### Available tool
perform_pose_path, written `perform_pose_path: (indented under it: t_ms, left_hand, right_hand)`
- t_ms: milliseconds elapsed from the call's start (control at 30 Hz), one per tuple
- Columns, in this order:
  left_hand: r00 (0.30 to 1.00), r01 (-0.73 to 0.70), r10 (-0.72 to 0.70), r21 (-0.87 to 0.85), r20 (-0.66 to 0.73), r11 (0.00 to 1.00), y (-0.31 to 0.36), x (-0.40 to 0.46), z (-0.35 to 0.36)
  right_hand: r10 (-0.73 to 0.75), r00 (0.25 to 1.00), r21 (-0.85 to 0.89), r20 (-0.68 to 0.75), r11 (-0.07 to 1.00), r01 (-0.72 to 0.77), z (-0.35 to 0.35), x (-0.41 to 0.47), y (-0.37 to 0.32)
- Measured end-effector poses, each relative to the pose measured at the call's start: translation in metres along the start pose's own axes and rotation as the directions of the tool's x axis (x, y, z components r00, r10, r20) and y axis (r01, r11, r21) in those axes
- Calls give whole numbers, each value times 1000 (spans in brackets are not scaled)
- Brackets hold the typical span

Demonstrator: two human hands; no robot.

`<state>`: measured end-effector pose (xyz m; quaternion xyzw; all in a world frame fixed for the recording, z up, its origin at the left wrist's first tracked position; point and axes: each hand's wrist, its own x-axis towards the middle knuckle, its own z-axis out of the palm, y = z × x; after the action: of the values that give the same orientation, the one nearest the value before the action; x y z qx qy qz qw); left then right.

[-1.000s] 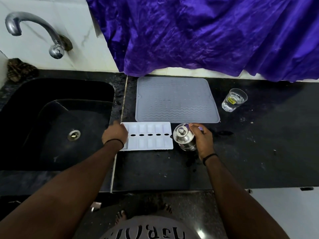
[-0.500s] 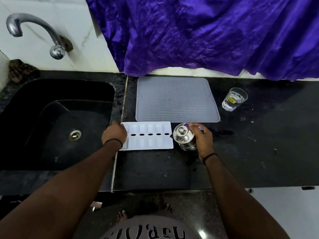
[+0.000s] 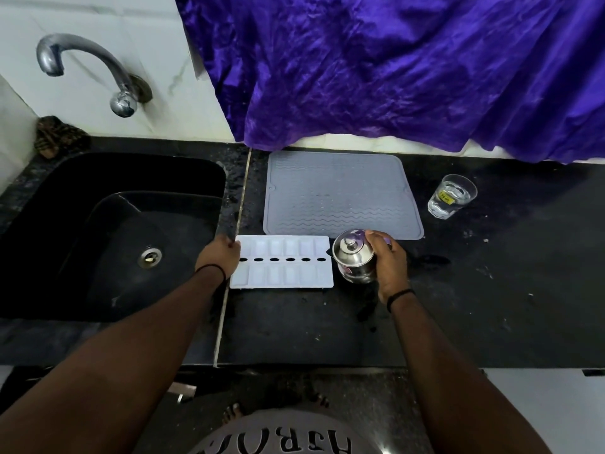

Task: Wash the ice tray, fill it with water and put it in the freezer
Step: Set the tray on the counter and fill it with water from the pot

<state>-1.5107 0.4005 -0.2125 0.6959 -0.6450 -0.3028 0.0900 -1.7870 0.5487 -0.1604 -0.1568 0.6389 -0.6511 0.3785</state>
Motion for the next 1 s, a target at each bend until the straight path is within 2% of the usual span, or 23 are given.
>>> perform_pose_path:
  t_ms: [233,1000]
  left_hand:
    - [1000,-23,23,-8,-2,1000,-4,3,0]
    - [999,-54,54,51,1,997,-9,11,3]
  right_hand:
    - [-30,1000,-14,-9,999,29,5,11,-1]
    - [5,998,-23,-66,1000,-6,18,26,2]
